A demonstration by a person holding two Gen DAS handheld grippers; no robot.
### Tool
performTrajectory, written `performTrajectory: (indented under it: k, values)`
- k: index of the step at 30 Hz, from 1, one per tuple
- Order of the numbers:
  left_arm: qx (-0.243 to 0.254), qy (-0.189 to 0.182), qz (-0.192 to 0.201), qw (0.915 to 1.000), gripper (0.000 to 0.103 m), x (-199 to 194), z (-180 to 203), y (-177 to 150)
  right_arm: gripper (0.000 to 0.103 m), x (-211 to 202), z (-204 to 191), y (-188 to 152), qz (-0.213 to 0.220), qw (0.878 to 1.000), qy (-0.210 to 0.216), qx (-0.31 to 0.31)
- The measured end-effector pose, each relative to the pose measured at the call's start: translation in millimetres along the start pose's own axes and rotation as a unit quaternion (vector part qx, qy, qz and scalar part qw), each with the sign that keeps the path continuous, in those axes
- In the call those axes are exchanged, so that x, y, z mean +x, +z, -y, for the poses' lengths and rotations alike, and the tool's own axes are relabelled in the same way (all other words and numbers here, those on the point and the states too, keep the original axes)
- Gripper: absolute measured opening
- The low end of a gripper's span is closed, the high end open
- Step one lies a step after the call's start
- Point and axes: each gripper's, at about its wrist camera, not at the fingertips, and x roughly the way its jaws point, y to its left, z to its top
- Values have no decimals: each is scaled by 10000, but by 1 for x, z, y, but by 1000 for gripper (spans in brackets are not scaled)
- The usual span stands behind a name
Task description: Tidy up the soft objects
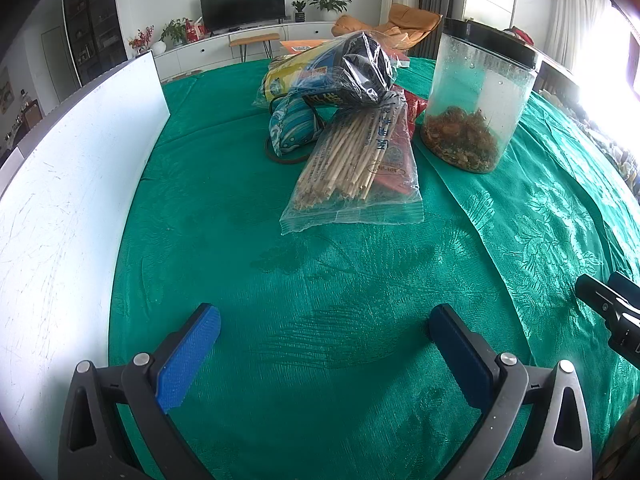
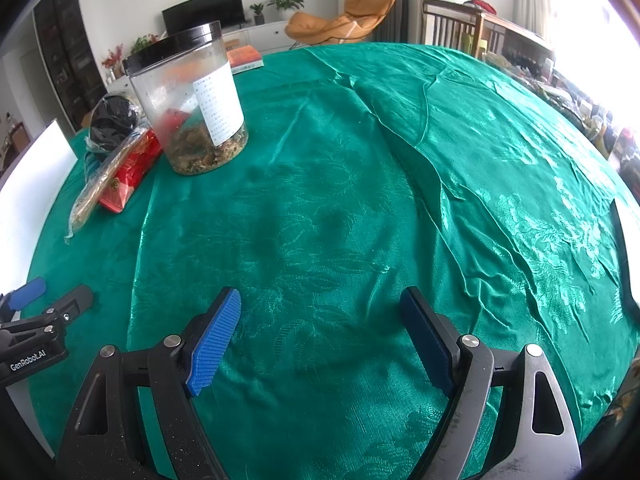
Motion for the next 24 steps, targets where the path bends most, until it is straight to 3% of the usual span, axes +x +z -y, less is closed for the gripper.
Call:
performTrajectory:
  k: [24]
  values:
    - [-2, 3, 1, 10000, 103, 0, 0, 0, 85, 0, -3, -1, -30, 9999, -106, -80]
